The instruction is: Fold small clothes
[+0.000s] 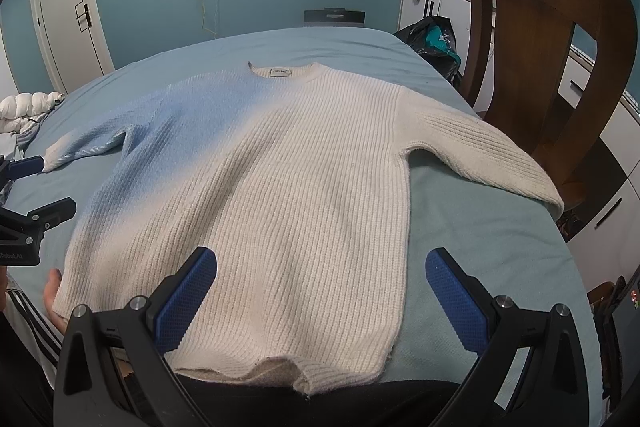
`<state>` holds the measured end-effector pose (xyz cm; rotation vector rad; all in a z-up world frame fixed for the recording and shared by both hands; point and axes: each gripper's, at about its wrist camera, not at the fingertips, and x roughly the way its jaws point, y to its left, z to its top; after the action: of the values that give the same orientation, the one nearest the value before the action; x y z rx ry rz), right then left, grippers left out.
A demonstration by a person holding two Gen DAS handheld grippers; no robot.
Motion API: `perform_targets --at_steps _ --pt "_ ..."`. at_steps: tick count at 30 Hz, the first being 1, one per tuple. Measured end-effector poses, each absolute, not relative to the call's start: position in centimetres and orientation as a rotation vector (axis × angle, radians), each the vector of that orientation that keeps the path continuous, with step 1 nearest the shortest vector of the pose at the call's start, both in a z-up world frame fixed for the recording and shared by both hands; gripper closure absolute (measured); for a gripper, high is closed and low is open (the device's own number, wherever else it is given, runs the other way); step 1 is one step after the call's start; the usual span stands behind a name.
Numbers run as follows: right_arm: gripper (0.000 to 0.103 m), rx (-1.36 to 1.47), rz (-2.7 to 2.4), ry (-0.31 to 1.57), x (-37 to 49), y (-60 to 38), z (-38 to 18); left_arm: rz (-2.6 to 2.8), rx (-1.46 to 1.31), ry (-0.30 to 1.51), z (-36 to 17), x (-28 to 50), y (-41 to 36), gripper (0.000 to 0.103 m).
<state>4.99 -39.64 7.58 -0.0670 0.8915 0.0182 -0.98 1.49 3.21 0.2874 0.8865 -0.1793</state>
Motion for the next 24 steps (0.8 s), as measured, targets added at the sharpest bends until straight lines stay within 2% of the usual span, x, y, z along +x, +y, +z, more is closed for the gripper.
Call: perform_targets --at_steps 24 --pt "0.001 -0.070 0.020 0.904 5.17 -39.51 7.53 -0.174 0.285 0.892 3.04 -0.65 1.29 0.000"
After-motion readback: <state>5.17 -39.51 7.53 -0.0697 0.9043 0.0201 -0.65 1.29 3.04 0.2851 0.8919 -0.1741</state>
